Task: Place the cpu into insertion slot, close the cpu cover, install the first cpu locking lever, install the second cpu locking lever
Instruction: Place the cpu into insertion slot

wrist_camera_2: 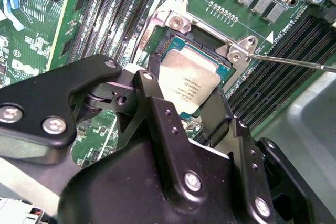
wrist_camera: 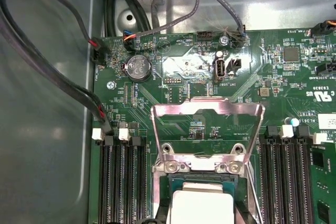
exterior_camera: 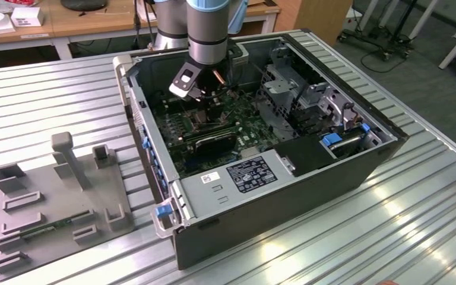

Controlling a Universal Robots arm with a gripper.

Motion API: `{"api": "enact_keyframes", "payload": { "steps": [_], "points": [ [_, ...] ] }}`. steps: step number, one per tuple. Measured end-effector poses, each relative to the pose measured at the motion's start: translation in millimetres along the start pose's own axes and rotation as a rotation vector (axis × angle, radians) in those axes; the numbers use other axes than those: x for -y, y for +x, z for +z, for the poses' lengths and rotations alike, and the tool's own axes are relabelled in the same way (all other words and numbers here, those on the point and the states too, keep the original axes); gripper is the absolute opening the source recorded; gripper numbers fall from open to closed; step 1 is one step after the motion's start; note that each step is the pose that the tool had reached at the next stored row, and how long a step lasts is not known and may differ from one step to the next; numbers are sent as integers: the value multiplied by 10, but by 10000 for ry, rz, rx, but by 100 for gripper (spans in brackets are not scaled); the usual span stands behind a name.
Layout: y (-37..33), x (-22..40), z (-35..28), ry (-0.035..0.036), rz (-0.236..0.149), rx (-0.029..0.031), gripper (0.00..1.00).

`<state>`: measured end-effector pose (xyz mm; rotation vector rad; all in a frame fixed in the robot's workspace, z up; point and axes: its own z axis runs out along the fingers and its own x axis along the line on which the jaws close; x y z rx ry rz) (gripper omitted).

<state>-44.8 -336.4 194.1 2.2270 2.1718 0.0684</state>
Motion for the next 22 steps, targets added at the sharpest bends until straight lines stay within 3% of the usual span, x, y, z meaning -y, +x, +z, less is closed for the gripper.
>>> {"api": "enact_keyframes", "payload": {
  "steps": [9, 22],
  "points": [
    [0, -3, 0, 2, -244, -13, 55],
    [-5, -3, 7, 2, -251, -13, 55]
  ]
}}
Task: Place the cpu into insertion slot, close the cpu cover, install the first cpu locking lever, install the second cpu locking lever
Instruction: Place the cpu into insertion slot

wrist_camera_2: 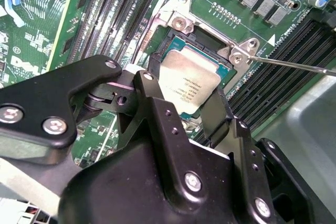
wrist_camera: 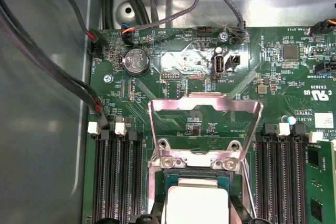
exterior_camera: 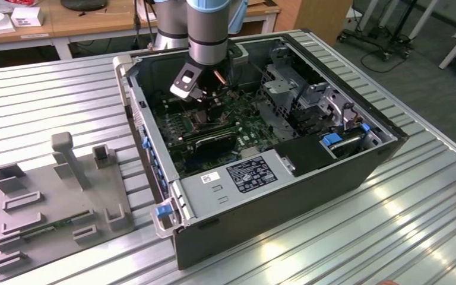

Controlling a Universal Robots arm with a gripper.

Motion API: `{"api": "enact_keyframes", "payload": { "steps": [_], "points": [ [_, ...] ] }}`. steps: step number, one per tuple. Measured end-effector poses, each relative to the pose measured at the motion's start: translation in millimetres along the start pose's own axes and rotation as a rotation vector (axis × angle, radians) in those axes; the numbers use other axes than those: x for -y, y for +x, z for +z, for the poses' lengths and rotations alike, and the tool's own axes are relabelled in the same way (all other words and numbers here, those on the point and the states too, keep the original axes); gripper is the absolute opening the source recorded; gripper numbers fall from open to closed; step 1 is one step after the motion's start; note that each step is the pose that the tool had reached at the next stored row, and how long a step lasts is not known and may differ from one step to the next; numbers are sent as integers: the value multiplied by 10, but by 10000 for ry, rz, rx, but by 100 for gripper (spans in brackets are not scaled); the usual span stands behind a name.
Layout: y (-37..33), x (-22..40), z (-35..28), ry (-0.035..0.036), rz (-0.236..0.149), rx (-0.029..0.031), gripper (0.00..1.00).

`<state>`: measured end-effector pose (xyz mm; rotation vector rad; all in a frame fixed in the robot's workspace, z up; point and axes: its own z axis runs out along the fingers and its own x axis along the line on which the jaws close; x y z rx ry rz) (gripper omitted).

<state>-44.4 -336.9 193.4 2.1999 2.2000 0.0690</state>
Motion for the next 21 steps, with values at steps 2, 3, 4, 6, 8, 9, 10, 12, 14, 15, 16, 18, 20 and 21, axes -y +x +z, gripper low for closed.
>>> {"api": "enact_keyframes", "payload": {
  "steps": [2, 3, 4, 6, 8, 9, 10, 12, 14, 15, 16, 18, 20, 21],
  "points": [
    [0, 0, 4, 1, 1, 0, 55],
    [0, 0, 5, 2, 0, 2, 55],
    [0, 0, 5, 2, 0, 2, 55],
    [0, 0, 6, 1, 1, 1, 55],
    [0, 0, 7, 1, 0, 1, 55],
    [0, 0, 7, 1, 0, 1, 55],
    [0, 0, 7, 1, -9, 0, 55],
    [0, 0, 8, 1, -51, -2, 55],
    [0, 0, 8, 1, -58, -3, 55],
    [0, 0, 8, 1, -64, -4, 55],
    [0, 0, 7, 2, -70, -3, 55],
    [0, 0, 8, 1, -72, -4, 55],
    [0, 1, 9, 2, -72, -3, 55],
    [0, 1, 9, 2, -72, -3, 55]
  ]
}}
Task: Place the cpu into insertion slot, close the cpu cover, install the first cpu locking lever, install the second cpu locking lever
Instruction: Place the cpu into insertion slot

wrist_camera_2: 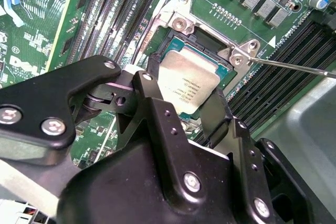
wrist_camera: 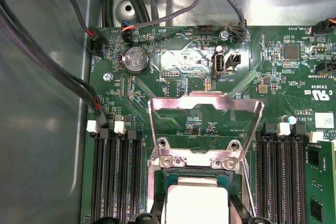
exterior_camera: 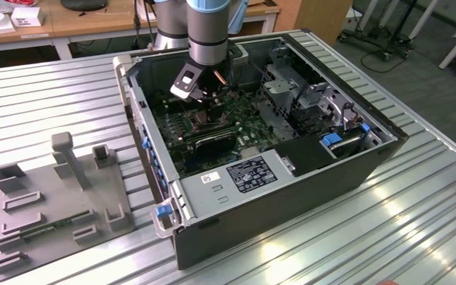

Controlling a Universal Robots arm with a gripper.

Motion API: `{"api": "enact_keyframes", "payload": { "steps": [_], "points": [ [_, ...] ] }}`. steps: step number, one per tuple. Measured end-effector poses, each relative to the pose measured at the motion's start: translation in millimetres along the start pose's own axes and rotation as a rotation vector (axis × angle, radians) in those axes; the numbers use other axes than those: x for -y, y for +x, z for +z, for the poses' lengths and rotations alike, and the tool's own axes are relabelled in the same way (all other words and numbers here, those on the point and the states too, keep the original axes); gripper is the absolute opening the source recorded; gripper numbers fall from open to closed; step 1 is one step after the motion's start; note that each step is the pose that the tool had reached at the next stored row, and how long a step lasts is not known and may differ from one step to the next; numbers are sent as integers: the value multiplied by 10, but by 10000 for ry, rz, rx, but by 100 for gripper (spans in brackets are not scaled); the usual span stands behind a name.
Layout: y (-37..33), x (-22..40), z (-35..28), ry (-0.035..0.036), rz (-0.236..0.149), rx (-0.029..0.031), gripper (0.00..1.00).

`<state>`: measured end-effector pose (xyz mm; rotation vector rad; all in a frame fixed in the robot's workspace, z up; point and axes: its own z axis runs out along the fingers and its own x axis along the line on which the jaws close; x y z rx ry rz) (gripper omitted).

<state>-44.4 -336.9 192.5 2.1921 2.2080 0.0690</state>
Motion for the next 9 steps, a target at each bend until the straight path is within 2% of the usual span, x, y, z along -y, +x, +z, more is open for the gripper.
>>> {"api": "enact_keyframes", "payload": {
  "steps": [9],
  "points": [
    [0, 0, 2, -1, 0, -2, 55]
  ]
}}
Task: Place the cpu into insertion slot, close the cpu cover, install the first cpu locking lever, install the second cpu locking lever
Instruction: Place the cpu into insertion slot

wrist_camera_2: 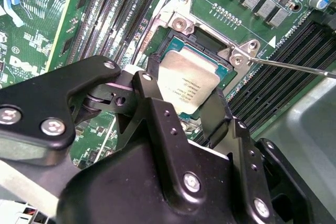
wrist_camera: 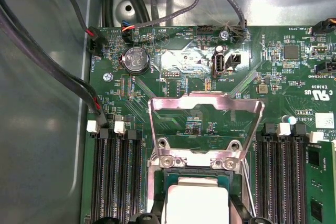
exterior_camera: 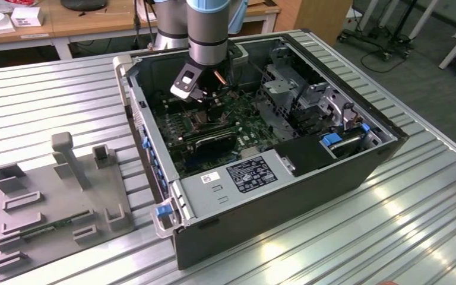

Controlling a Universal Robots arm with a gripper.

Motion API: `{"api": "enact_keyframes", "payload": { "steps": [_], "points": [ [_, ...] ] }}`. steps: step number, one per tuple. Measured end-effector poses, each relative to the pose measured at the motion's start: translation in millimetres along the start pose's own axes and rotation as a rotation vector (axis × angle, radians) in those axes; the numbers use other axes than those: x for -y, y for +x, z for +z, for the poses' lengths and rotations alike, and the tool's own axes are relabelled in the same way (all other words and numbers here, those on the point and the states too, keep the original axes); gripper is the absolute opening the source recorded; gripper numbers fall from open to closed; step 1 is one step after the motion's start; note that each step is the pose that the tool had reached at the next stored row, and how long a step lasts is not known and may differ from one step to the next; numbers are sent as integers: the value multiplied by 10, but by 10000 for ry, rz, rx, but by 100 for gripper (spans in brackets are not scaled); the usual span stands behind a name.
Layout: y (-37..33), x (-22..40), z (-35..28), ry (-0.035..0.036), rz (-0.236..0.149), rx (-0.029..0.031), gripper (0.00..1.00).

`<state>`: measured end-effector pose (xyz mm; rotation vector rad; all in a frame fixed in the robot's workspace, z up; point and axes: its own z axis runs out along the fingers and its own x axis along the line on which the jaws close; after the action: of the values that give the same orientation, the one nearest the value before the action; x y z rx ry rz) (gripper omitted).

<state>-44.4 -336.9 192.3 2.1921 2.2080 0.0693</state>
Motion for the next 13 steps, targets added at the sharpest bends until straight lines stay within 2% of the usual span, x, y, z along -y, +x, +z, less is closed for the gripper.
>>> {"api": "enact_keyframes", "payload": {
  "steps": [3, 4, 9, 13],
  "points": [
    [0, 0, 1, 0, 0, 0, 56],
    [0, 0, 1, 1, 0, 1, 63],
    [0, 0, 1, 1, 0, 0, 63],
    [0, -2, -34, 0, 0, 1, 63]
  ]
}}
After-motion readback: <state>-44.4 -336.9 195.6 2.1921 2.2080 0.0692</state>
